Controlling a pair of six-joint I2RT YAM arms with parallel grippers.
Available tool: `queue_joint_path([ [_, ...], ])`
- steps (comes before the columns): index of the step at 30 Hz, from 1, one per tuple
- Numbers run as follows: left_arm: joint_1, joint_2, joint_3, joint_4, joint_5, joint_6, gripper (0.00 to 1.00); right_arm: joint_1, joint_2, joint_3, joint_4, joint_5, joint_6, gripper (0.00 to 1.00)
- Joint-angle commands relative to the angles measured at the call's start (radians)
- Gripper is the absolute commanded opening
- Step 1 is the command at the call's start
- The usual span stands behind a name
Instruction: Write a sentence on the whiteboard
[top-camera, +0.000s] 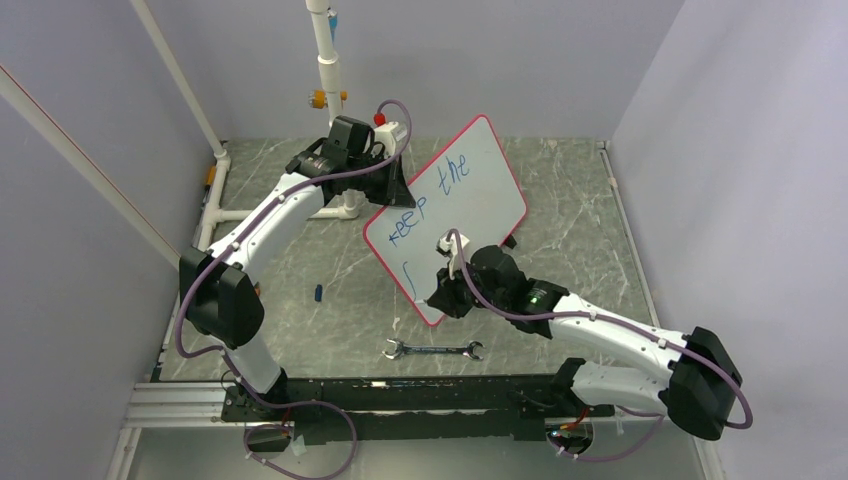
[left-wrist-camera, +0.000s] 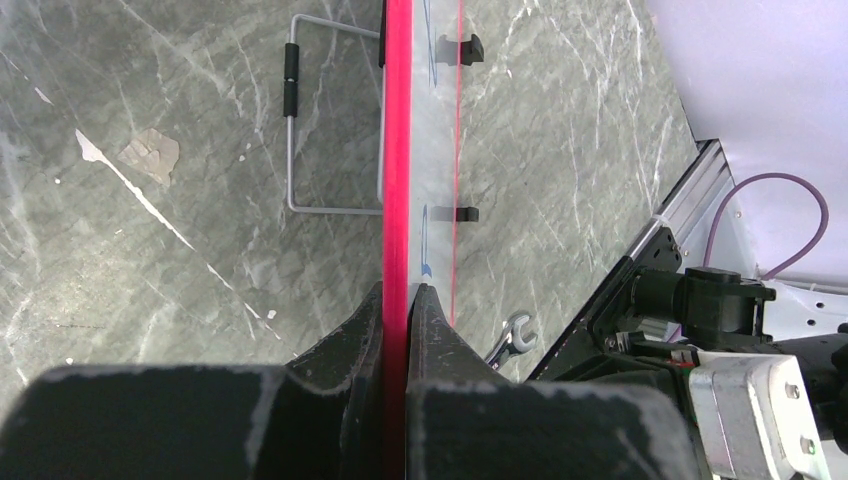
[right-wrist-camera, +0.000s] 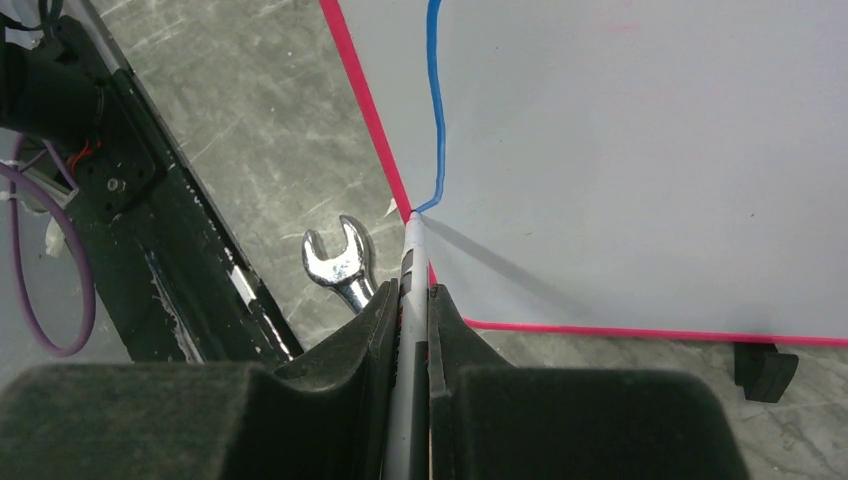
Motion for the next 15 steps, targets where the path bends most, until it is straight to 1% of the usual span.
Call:
queue_joint_path([
  [1,0.014,-0.019,-0.007,0.030,-0.199,0.092,0.00,0.027,0.025,0.080,0.013,0.054,-0.002,0.00],
  [8,0.013,-0.021,-0.007,0.029,-0.197,0.091,0.00,0.045,0.008,0.155,-0.010,0.076,-0.012,0.00],
  [15,0.013,-0.025,-0.007,0.029,-0.196,0.091,0.00,0.045,-0.007,0.164,0.003,0.084,-0.005,0.00],
])
